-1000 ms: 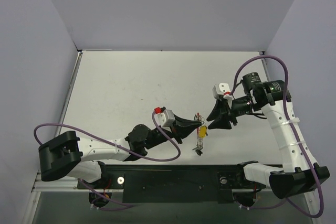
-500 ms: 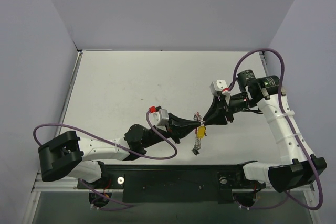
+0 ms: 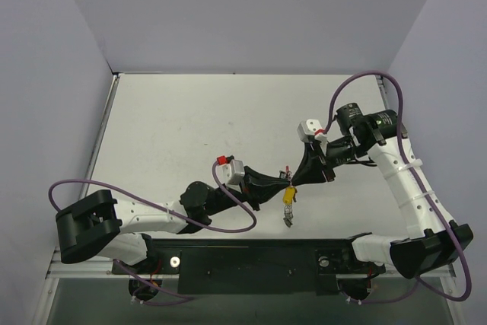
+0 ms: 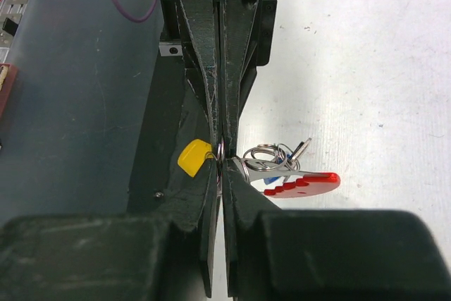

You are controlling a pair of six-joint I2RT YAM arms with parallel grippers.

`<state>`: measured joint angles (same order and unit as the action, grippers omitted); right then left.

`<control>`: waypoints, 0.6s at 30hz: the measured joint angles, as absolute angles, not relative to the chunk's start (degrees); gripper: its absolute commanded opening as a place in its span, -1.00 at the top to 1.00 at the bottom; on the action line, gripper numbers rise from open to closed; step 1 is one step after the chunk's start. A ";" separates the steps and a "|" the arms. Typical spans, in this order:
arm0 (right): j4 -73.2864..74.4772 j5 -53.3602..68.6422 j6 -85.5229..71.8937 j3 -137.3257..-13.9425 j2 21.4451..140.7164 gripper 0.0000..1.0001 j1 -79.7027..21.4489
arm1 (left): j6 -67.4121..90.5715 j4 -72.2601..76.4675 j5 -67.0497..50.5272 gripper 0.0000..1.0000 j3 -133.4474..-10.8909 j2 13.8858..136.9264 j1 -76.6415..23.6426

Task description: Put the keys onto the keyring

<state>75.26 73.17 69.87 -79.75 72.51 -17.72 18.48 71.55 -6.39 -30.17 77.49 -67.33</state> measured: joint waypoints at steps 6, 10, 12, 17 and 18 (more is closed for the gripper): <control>74.32 71.31 63.61 -79.11 71.99 1.00 -18.48 | 19.81 71.64 -7.22 1.00 -29.65 77.69 -67.24; 72.18 69.49 57.43 -79.11 71.44 1.00 -18.87 | 22.04 71.57 -9.10 0.58 -29.65 77.73 -66.22; 71.02 68.23 54.46 -79.09 71.37 1.00 -19.22 | 23.07 71.05 -9.58 0.41 -29.65 77.69 -65.56; 70.46 63.18 50.00 -78.89 71.35 1.00 -19.42 | 23.35 64.29 -9.19 0.18 -28.64 72.93 -64.18; 70.43 62.35 49.50 -78.89 71.35 1.00 -19.59 | 23.00 62.22 -9.10 0.14 -28.45 71.07 -64.05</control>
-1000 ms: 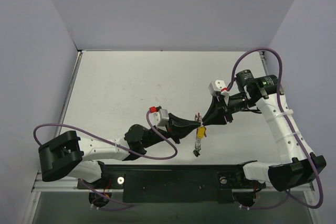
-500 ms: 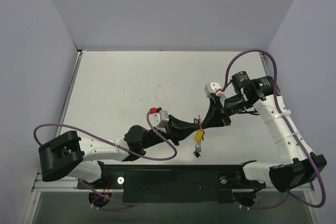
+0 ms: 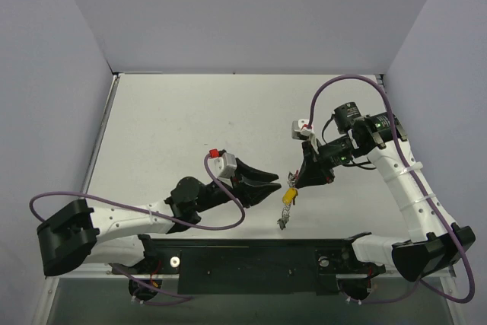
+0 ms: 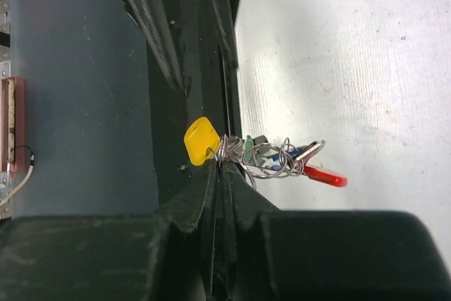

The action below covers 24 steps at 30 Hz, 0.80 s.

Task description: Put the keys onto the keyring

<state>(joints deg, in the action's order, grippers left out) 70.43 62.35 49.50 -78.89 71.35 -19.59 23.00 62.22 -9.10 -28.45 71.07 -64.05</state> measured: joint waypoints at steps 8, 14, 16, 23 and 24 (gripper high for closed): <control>72.51 57.01 51.16 -80.01 72.55 1.00 -23.33 | 17.02 46.04 -9.98 0.01 -29.56 60.01 -63.64; 74.15 55.83 58.76 -83.96 76.42 1.00 -24.82 | 12.40 37.63 -13.91 -0.01 -35.97 65.04 -63.64; 74.17 55.68 60.82 -84.12 76.79 1.00 -24.93 | 11.73 37.30 -15.03 0.00 -36.99 66.76 -63.61; 74.78 54.76 64.82 -84.12 76.79 1.00 -25.58 | 11.25 37.26 -18.85 0.20 -38.68 70.83 -63.61; 74.89 54.63 65.01 -84.12 76.79 1.00 -25.69 | 11.16 37.26 -19.09 0.21 -38.74 70.98 -63.59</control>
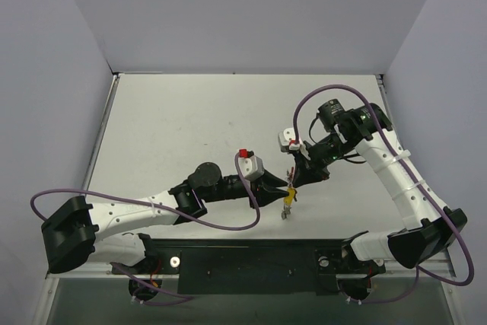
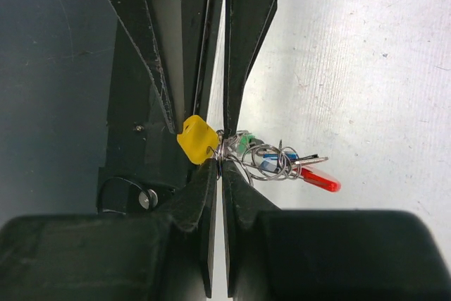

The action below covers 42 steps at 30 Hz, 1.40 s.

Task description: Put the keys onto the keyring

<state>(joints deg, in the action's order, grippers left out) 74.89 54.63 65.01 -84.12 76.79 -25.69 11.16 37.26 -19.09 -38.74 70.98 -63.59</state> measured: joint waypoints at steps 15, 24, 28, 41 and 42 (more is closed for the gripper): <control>74.91 54.30 67.42 -84.12 76.75 1.00 -28.08 | 8.01 34.54 -20.05 0.56 -40.71 71.07 -62.65; 74.98 54.24 67.61 -84.12 76.71 1.00 -28.36 | 6.61 31.86 -21.47 0.67 -42.33 71.07 -62.46; 74.98 54.22 67.61 -84.12 76.69 1.00 -28.60 | 6.15 30.35 -21.61 0.67 -42.48 71.07 -62.46; 74.98 54.24 67.59 -84.09 76.38 1.00 -28.62 | 3.81 25.65 -21.63 0.67 -44.40 71.11 -62.46; 74.98 54.24 67.59 -84.09 76.38 1.00 -28.62 | 3.79 25.43 -21.63 0.68 -44.53 71.18 -62.46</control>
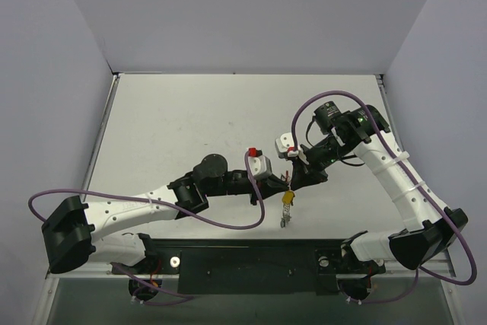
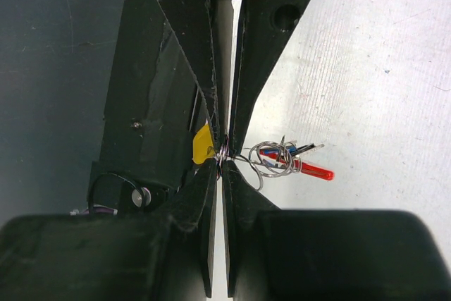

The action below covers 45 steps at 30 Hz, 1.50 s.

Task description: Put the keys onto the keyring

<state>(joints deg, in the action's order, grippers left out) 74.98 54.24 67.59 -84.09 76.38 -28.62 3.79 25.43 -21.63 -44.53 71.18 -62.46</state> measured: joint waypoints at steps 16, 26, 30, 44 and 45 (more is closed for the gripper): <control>74.50 53.78 64.75 -83.35 75.88 0.81 -28.91 | 3.57 23.97 -21.41 1.00 -45.36 71.50 -62.74; 74.78 61.08 56.66 -84.49 73.76 0.42 -18.22 | 8.67 34.57 -14.20 1.00 -38.26 69.76 -63.96; 72.90 65.08 49.95 -82.96 71.00 0.42 -14.26 | 11.42 40.12 -9.45 1.00 -34.74 69.78 -64.84; 46.68 60.99 14.28 -69.28 63.29 0.37 -14.24 | 17.56 43.44 3.68 1.00 -35.68 70.52 -67.20; 46.11 60.82 13.61 -69.25 63.31 0.36 -14.26 | 17.80 43.33 4.29 1.00 -35.86 70.52 -67.31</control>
